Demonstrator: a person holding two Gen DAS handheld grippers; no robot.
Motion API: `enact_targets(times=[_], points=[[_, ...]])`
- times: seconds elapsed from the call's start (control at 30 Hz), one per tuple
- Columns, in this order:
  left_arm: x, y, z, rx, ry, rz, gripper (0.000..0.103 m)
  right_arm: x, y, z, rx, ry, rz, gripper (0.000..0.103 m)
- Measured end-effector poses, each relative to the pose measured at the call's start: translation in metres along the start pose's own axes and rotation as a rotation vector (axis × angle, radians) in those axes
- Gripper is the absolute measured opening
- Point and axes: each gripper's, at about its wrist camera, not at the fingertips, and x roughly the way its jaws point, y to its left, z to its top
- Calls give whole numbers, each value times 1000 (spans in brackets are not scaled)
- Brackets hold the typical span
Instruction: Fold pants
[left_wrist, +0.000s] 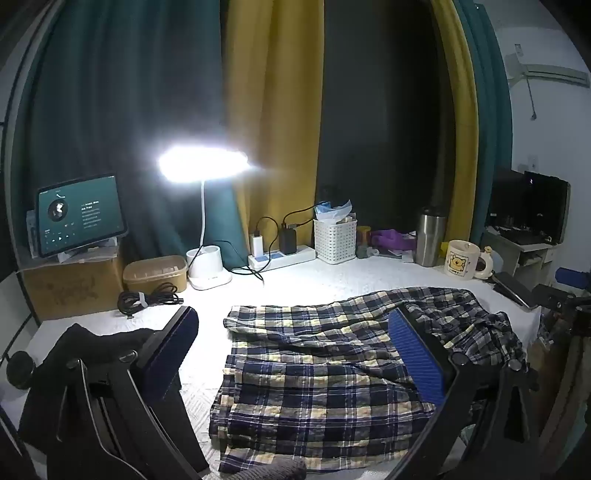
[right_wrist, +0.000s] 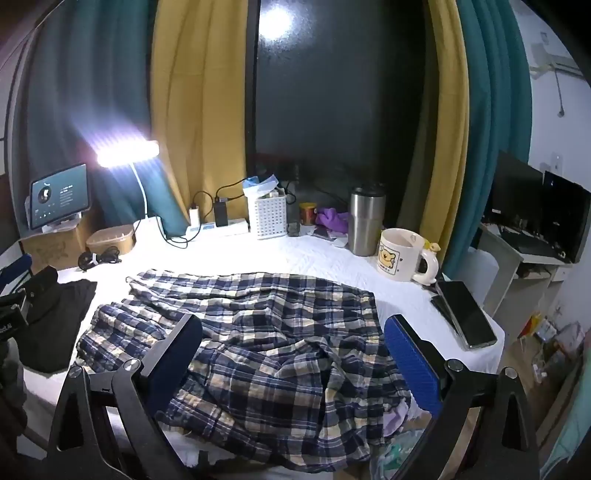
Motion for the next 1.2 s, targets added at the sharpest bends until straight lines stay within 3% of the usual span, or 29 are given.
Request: enact_targets(times=[1.2], points=[[-6, -8, 3, 20, 15, -17, 101, -9, 2, 7, 7, -18, 5, 99]])
